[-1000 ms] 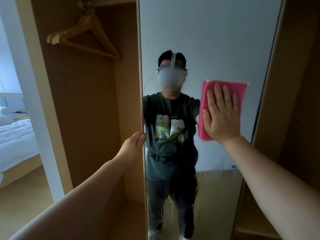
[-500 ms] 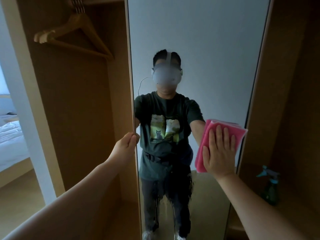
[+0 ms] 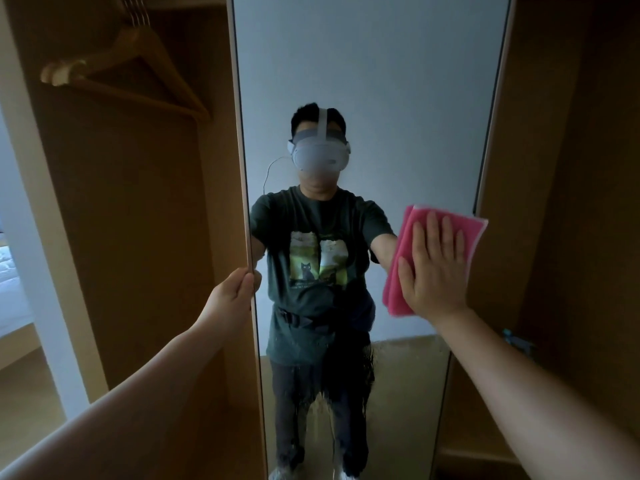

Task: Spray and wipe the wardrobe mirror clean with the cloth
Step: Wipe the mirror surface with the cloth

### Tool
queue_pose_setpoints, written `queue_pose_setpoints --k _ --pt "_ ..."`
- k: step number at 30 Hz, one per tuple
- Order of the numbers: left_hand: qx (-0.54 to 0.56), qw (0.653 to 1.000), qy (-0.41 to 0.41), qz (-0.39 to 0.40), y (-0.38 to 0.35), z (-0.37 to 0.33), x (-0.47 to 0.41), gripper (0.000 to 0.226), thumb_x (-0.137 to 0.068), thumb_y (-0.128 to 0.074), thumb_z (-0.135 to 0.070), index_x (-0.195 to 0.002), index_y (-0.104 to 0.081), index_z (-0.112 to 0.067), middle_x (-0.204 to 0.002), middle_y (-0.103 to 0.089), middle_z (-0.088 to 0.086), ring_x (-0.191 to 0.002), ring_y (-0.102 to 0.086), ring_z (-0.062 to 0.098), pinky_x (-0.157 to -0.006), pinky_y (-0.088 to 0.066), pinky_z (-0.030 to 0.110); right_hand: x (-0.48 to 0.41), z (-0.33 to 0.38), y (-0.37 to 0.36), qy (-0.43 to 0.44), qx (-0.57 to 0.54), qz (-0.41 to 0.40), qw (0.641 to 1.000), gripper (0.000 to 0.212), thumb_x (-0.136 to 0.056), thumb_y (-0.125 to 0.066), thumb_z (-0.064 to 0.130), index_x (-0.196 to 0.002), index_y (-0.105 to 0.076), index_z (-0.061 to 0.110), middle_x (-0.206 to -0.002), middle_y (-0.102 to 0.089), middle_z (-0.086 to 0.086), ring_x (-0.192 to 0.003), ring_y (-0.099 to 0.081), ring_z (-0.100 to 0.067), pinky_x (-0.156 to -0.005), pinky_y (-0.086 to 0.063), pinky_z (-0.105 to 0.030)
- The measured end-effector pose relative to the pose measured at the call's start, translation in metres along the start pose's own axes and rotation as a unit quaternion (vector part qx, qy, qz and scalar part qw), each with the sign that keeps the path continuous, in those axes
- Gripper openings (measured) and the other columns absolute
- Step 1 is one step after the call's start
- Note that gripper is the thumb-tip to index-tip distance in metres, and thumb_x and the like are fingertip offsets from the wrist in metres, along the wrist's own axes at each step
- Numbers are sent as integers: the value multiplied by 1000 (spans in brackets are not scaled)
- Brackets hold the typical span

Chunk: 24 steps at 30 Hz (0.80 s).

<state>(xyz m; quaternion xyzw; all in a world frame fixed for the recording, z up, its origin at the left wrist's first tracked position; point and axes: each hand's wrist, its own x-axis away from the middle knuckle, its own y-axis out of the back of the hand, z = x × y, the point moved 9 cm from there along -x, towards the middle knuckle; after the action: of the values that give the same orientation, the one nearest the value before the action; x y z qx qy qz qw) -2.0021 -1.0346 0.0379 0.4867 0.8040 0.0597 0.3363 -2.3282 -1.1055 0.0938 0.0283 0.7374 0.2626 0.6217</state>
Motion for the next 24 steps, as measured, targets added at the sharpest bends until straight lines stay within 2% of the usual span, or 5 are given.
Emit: queue_pose_setpoints --k 4,7,14,19,24 --pt "-5 1000 -2 2 0 -1 1 29 -101 -35 -29 -91 -57 -13 -88 -61 16 -82 -57 34 -70 -49 43 -55 -18 21 -13 11 -25 1000 63 -100 -17 43 -151 -15 7 -157 -20 -20 -145 -15 -37 -120 4 -43" --pt "-4 1000 -1 6 -1 0 1 30 -101 -34 -30 -93 -57 -12 -91 -61 19 -75 -54 27 -66 -45 36 -69 -22 27 -9 19 -34 999 64 -100 -15 45 -152 -12 8 -159 -16 -18 -147 -11 -36 -120 4 -43" --pt "0 1000 -13 7 -1 -1 1 28 -101 -35 -28 -90 -57 -14 -86 -60 18 -69 -52 18 -62 -45 33 -65 -22 27 -8 11 -51 999 62 -101 -16 44 -152 -14 8 -158 -20 -19 -146 -14 -36 -120 3 -42" --pt "7 1000 -15 1 -2 2 2 28 -101 -35 -31 -87 -57 -19 -86 -60 15 -67 -50 14 -60 -42 26 -46 -22 23 -23 -7 -57 998 61 -101 -16 41 -151 -17 6 -156 -24 -20 -145 -18 -37 -121 -3 -44" --pt "1 1000 -18 0 -1 2 0 28 -101 -35 -31 -86 -56 -20 -85 -60 14 -67 -51 15 -61 -43 29 -10 -23 5 -40 -13 -34 999 61 -100 -19 40 -150 -19 4 -155 -25 -22 -145 -18 -38 -121 -4 -45"
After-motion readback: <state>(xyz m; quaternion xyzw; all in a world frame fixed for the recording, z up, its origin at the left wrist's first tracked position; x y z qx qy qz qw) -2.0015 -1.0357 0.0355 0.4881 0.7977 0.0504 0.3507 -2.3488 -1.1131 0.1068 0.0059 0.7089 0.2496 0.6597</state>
